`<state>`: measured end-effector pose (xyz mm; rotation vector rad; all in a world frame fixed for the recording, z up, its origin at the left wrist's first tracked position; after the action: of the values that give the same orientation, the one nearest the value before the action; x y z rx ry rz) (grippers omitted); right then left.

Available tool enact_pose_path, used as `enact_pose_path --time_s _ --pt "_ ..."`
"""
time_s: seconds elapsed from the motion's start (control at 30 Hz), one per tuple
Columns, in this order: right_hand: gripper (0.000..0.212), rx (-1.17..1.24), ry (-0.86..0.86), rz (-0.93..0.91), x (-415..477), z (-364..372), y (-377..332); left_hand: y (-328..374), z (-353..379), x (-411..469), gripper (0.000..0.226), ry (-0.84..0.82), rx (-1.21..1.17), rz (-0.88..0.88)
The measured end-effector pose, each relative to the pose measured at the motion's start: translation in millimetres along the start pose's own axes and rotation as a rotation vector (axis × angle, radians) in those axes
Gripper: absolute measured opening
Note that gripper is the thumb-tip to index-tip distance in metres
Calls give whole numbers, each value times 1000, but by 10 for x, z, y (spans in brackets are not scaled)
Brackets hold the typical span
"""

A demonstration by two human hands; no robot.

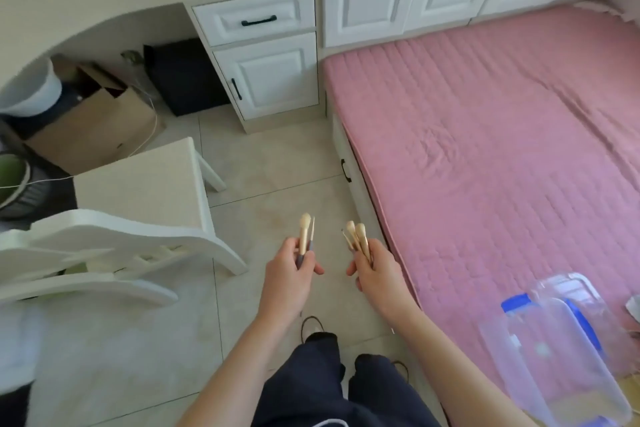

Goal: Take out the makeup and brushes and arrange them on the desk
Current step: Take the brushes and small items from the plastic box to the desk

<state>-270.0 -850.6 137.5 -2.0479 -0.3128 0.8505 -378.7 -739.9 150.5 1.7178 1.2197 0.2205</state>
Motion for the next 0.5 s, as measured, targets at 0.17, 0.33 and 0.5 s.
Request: enact_pose_path --time_s 0.17,0.33,0.5 --pt "13 24 -57 -2 244 358 -316 -44 -347 329 7 37 -52 -27" --pt "13 10 -85 -23 610 502 -598 14 -437 690 6 55 -99 -64" --pt "13 -6 -108 -34 1160 552 -872 198 -426 1212 4 91 -129 -66"
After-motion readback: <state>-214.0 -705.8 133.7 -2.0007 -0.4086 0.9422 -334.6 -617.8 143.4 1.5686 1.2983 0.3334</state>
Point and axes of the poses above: each hand's wrist, its own x-axis towards the middle knuckle, its own z-axis out of the palm, y = z × x, the point moved 3 cm from there along x, towards the middle knuckle, and after that the axes turned 5 degrees about y, right-handed, at the moved point
